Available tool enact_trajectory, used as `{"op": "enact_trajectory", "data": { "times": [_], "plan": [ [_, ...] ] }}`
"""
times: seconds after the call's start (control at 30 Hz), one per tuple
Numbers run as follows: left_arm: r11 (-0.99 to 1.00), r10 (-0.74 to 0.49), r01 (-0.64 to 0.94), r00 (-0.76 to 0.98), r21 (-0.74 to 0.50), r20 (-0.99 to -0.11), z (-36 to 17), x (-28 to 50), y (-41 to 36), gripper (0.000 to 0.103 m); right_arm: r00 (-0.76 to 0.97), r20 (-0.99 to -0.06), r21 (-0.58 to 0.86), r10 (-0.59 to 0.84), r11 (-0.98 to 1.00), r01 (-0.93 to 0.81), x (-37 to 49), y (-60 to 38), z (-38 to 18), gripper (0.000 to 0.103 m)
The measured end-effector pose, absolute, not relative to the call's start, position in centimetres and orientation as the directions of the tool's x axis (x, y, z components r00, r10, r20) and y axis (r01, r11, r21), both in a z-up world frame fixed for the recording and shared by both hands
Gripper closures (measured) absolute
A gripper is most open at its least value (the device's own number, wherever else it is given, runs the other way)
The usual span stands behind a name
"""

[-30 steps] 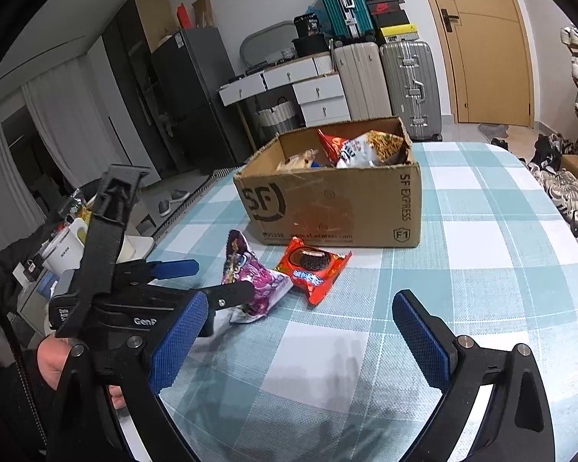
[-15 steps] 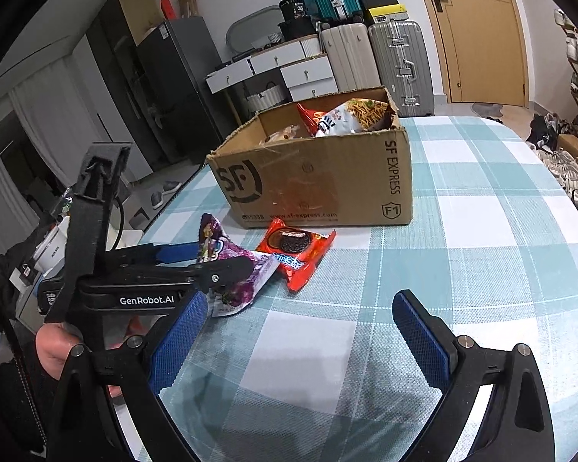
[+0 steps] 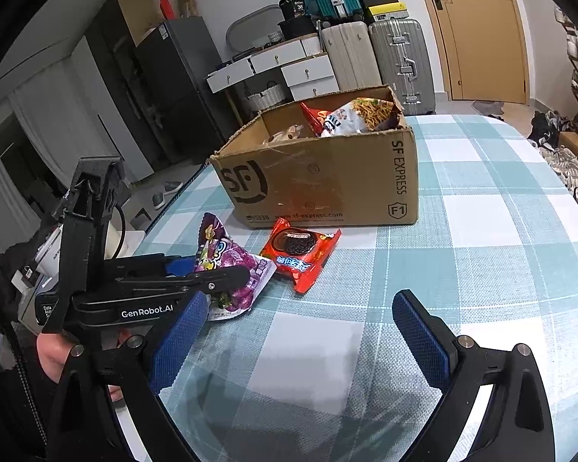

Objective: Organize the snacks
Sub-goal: 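Grasp the purple candy bag with the left gripper while the right grasps the red Oreo pack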

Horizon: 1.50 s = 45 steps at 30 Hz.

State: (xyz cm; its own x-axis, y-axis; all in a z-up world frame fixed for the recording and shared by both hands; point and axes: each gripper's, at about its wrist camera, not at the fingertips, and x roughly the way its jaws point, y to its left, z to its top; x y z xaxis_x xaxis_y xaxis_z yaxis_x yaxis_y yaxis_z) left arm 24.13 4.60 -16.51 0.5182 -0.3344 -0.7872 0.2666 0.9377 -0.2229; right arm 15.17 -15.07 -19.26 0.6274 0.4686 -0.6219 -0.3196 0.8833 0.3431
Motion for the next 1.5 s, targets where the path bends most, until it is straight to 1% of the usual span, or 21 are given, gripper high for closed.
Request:
{"op": "enact_trajectory", "data": {
  "times": [0.3,0.6,0.87,1.03,1.27,1.37,1.47,1.5],
  "plan": [
    [0.942,-0.329,0.243,0.549,-0.23,-0.768,-14.9,21.4,6.0,0.057,0.631,-0.621,0.337,0.465,0.885,-0.321,14.7,-14.8,-18.7,0.005],
    [0.953,-0.303,0.193,0.59,-0.234,-0.749,-13.4,18.8,9.0,0.057,0.635,-0.631,0.322,0.446,0.895,-0.31,15.4,-14.3,-19.2,0.005],
    [0.96,-0.276,0.141,0.616,-0.242,-0.738,-12.1,16.5,11.8,0.056,0.587,-0.677,0.325,0.444,0.896,-0.303,18.3,-12.7,-21.0,0.005],
    [0.971,-0.232,0.111,0.638,-0.211,-0.734,-11.7,15.2,13.1,0.056,0.565,-0.7,0.32,0.438,0.899,-0.3,20.3,-11.5,-21.9,0.005],
    [0.967,-0.238,0.09,0.636,-0.236,-0.734,-11.9,14.7,14.3,0.056,0.526,-0.747,0.302,0.407,0.912,-0.277,23.9,-8.6,-22.6,0.005],
    [0.968,-0.237,0.091,0.646,-0.235,-0.726,-11.8,14.3,14.6,0.056,0.523,-0.77,0.268,0.365,0.929,-0.254,24.7,-7.6,-23.1,0.005],
    [0.967,-0.237,0.087,0.649,-0.24,-0.723,-11.7,14.2,14.9,0.056,0.533,-0.782,0.227,0.322,0.945,-0.237,25.2,-6.4,-23.4,0.009],
    [0.967,-0.237,0.085,0.65,-0.241,-0.722,-11.7,14.1,15.0,0.056,0.537,-0.784,0.216,0.312,0.948,-0.235,25.3,-6.2,-23.5,0.012]
  ]
}}
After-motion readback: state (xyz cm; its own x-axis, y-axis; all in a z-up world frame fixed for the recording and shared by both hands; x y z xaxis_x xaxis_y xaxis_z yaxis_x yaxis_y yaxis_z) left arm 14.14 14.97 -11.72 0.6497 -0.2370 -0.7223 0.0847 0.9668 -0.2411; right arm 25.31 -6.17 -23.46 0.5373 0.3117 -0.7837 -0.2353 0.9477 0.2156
